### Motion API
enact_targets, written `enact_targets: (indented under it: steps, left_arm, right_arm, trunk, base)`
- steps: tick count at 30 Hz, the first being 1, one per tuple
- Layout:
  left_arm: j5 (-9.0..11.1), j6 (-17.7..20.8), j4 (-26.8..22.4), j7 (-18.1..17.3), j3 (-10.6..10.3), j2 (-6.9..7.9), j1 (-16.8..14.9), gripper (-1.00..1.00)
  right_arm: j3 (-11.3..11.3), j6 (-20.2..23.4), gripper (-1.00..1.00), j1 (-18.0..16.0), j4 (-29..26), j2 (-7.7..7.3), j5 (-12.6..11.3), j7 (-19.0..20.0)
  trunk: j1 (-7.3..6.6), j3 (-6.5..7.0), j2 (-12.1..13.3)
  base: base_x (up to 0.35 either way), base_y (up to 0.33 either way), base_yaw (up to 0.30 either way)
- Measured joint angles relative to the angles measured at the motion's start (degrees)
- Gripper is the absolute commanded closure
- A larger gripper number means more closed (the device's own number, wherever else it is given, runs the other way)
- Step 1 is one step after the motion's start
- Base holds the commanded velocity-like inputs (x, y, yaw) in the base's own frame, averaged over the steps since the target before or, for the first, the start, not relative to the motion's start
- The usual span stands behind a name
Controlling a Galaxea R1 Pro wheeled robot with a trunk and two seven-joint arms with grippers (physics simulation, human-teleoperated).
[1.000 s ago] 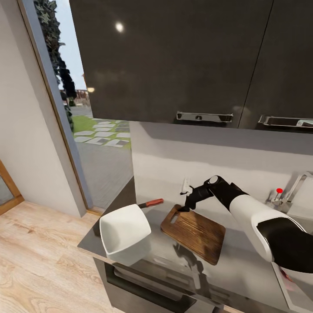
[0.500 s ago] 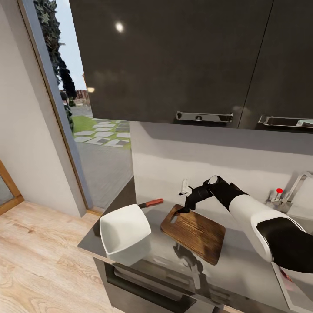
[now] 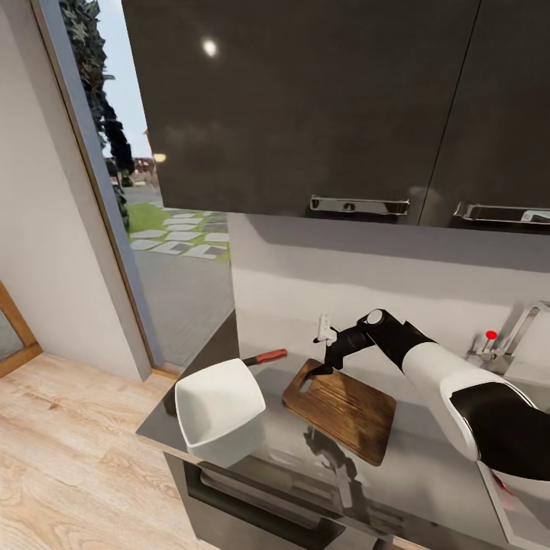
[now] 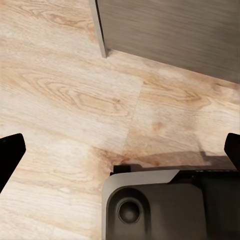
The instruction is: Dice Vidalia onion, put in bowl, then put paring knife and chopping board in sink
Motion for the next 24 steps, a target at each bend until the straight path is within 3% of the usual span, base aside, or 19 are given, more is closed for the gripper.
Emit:
enact_targets:
  steps: [24]
  left_arm:
    - [0.0,0.0,0.0,0.0,-0.1,-0.03,0.0,-1.00]
  right_arm:
    - [0.1,-0.3,-1.00,0.1,2.2,0.07,0.1,0.0]
  trunk:
    - [0.00,-2.04,0.0]
  base:
    - [0.034,0.033,0.000]
